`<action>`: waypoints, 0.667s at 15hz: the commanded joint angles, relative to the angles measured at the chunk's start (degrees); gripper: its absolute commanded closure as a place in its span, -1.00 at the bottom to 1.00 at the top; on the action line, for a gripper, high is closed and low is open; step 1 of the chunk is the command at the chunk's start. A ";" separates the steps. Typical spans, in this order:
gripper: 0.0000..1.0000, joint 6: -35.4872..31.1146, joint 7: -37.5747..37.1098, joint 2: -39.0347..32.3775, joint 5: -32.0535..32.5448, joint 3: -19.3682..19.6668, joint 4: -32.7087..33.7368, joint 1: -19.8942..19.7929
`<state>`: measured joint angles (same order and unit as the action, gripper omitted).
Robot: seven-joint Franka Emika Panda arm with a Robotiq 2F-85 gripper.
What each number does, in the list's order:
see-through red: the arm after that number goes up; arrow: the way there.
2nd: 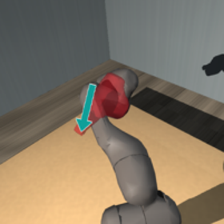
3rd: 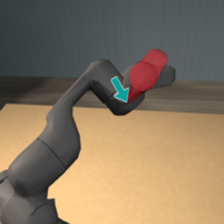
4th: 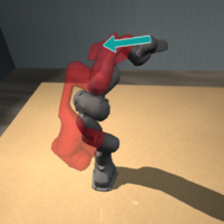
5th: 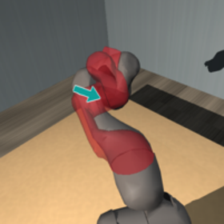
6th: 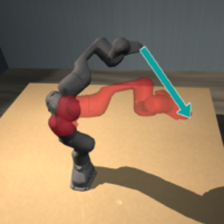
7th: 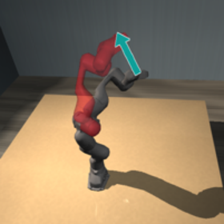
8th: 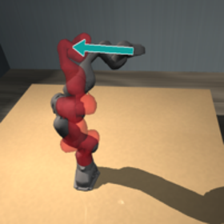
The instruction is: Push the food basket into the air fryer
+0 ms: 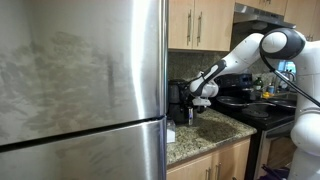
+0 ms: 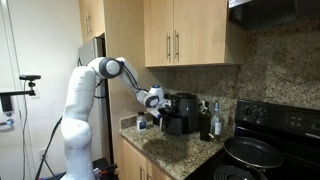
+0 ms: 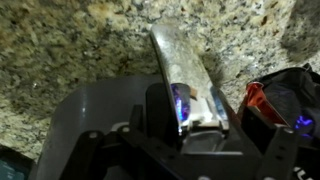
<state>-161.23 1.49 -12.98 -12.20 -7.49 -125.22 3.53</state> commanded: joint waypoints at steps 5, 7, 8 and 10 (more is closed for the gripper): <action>-1.00 -8.40 -0.37 -6.32 9.28 2.64 4.71 1.32; -1.00 -9.60 -1.05 -7.53 13.03 5.20 5.76 1.62; -1.00 -10.12 -1.42 -8.10 14.14 6.21 6.56 1.58; -1.00 -10.34 -2.21 -9.01 13.49 6.19 8.08 0.88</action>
<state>-169.89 0.23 -18.86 0.51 -2.61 -120.50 4.50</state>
